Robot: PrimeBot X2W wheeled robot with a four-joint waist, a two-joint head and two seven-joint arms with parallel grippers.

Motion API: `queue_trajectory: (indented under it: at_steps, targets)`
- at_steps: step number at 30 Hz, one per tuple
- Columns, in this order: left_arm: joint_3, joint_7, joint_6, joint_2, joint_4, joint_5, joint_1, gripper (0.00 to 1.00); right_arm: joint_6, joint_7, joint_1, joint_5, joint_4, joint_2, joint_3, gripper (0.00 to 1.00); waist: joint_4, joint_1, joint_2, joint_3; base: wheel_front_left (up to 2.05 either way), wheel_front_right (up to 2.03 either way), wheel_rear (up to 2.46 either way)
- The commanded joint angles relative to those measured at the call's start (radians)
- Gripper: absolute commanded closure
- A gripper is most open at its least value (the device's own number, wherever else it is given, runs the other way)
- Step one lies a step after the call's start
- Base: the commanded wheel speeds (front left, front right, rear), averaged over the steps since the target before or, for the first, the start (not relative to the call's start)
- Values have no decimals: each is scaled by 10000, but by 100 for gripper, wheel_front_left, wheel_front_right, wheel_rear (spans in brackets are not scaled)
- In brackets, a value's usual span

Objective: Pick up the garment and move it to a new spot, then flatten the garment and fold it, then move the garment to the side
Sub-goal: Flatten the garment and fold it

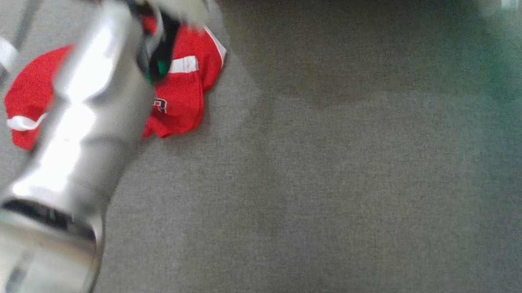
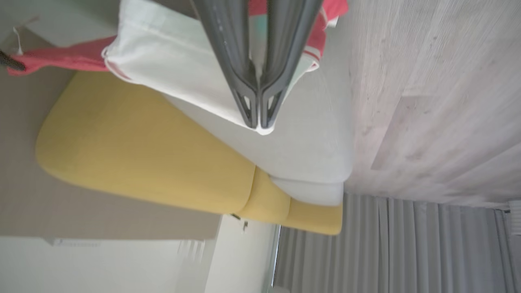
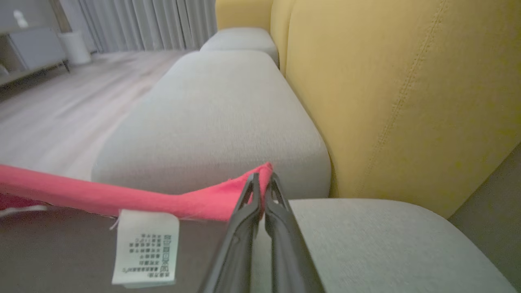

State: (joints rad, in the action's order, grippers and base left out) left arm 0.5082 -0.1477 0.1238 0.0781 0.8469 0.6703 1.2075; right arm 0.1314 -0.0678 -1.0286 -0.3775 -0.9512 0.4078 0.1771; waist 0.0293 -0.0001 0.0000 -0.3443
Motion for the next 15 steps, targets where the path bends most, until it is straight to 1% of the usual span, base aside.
queue_trajectory:
  at_steps: [1,3,6,10,11,12,15]
  targets:
    - [166,294,45,544,-550,59,-337,100,-7,251,324,-122,150,485,445,100,170,1,0,341,0,0,0]
    - [631,735,58,776,-938,126,-1195,100,-7,595,892,-301,57,804,937,100,240,1,0,593,0,0,0]
    - [1299,1657,64,1227,-1887,518,-2457,100,-7,1143,1692,-810,87,1310,1579,100,337,1,0,966,0,0,0]
    - [2226,3125,66,2178,-3557,978,-3974,100,-7,2090,2732,-1624,360,1958,2488,100,439,1,0,1472,0,0,0]
    - [2370,3476,66,2445,-3984,1088,-4317,100,-7,2272,2965,-1871,487,2105,2639,100,452,1,0,1594,0,0,0]
    - [2370,3476,66,2445,-3984,1088,-4317,100,-7,2272,2965,-1871,487,2105,2639,100,452,1,0,1594,0,0,0]
    - [2760,4427,38,3222,-5291,1277,-5206,100,-7,2830,3552,-2610,903,2519,3013,100,479,1,0,1949,0,0,0]
